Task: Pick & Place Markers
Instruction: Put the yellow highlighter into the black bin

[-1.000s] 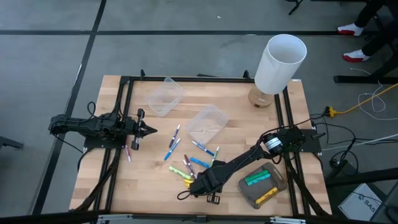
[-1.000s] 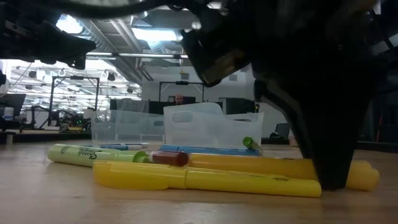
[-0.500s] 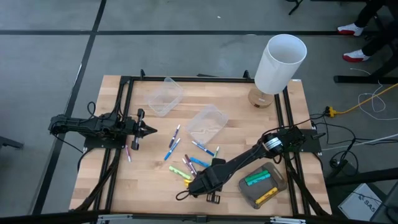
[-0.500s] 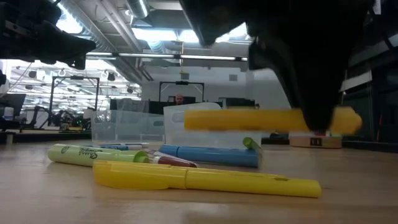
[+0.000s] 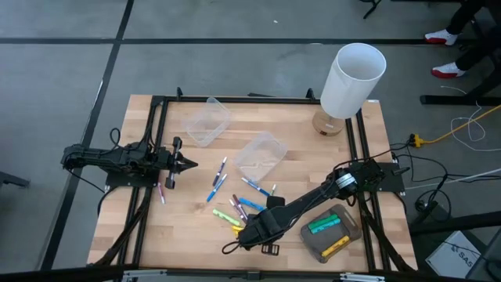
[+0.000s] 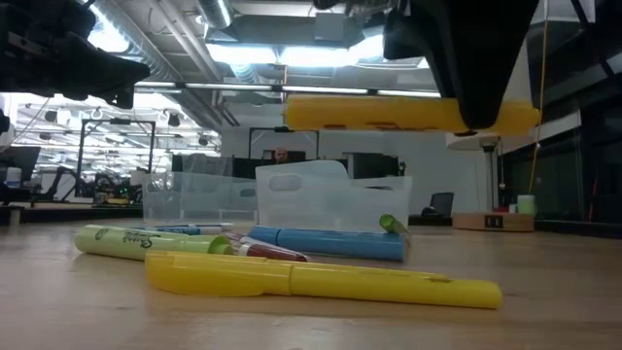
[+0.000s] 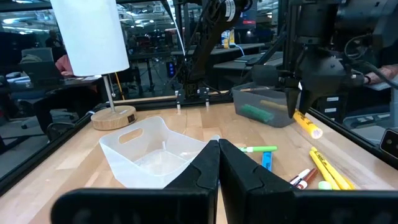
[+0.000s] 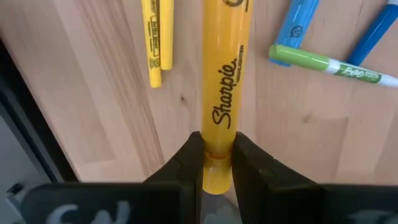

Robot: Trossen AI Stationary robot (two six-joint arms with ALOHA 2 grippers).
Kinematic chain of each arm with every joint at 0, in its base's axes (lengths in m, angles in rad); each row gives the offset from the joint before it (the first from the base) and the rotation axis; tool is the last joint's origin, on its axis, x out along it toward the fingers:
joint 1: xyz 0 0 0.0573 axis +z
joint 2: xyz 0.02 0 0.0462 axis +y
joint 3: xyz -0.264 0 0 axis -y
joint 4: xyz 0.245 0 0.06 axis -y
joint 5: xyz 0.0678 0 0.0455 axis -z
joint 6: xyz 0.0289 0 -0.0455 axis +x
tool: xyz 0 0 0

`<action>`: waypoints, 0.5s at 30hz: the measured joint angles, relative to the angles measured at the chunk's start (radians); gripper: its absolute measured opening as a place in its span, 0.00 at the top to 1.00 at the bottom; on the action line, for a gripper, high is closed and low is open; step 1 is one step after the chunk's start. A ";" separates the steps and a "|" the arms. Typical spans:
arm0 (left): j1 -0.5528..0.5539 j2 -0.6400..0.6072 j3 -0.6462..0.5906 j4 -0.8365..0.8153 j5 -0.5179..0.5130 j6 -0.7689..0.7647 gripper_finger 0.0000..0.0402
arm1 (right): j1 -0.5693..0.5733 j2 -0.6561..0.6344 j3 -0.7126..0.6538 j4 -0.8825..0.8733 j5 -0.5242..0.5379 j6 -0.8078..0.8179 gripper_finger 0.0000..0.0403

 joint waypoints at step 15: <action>0.000 0.000 0.000 0.000 0.000 0.000 0.99 | -0.002 -0.212 -0.311 0.052 0.030 0.004 0.85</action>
